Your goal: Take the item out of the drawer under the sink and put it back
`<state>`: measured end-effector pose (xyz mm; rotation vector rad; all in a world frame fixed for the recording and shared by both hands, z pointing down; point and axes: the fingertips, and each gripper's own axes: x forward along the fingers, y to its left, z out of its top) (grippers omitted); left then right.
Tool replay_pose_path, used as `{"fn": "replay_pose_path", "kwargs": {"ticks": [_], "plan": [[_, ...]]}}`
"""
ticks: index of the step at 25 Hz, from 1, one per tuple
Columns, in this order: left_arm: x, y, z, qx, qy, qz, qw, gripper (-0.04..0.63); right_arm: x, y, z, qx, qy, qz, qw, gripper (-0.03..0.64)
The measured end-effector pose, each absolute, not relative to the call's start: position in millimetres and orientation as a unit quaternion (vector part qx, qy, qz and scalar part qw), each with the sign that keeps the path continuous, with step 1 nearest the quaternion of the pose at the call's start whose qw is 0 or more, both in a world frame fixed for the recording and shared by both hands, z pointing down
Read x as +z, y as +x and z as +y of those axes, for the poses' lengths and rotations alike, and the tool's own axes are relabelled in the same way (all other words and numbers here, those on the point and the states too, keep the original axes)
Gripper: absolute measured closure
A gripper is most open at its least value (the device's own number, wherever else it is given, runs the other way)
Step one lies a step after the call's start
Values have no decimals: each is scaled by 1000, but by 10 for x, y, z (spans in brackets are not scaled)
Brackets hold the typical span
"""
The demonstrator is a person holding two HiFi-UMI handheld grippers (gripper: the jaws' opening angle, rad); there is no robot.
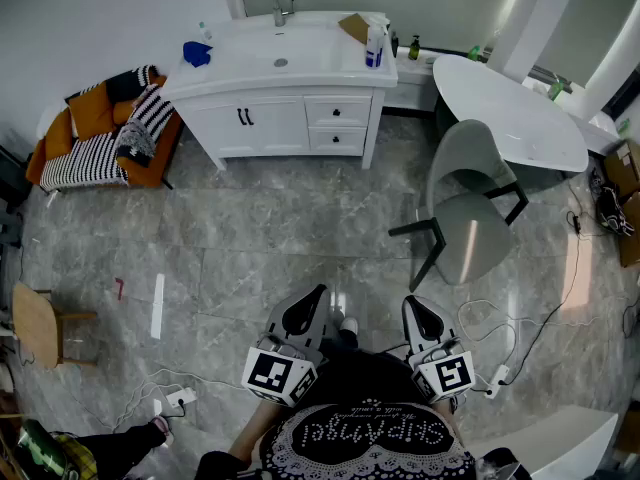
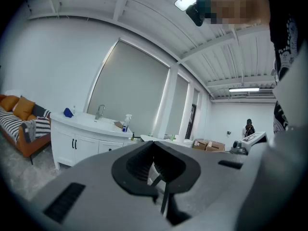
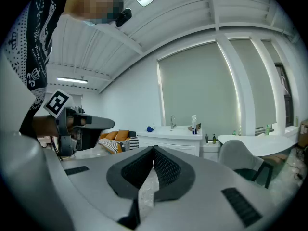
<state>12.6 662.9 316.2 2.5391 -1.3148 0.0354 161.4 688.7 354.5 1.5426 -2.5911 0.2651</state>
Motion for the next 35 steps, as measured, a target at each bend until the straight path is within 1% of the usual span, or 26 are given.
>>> {"fn": "replay_pose_path", "kwargs": {"ticks": [12, 19, 27, 35], "plan": [[3143, 240, 6549, 14, 884, -445, 140, 591, 3505, 1683, 6839, 77, 512, -853, 59, 598], [3205, 285, 6539, 21, 882, -445, 155, 591, 3529, 1713, 6808, 93, 509, -855, 22, 597], [3300, 90, 6398, 27, 867, -468, 171, 591, 3592, 1553, 6566, 113, 492, -863, 16, 597], [3237, -113, 5910, 13, 866, -466, 181, 591, 3515, 1258, 6057, 109, 480, -871, 21, 598]]}}
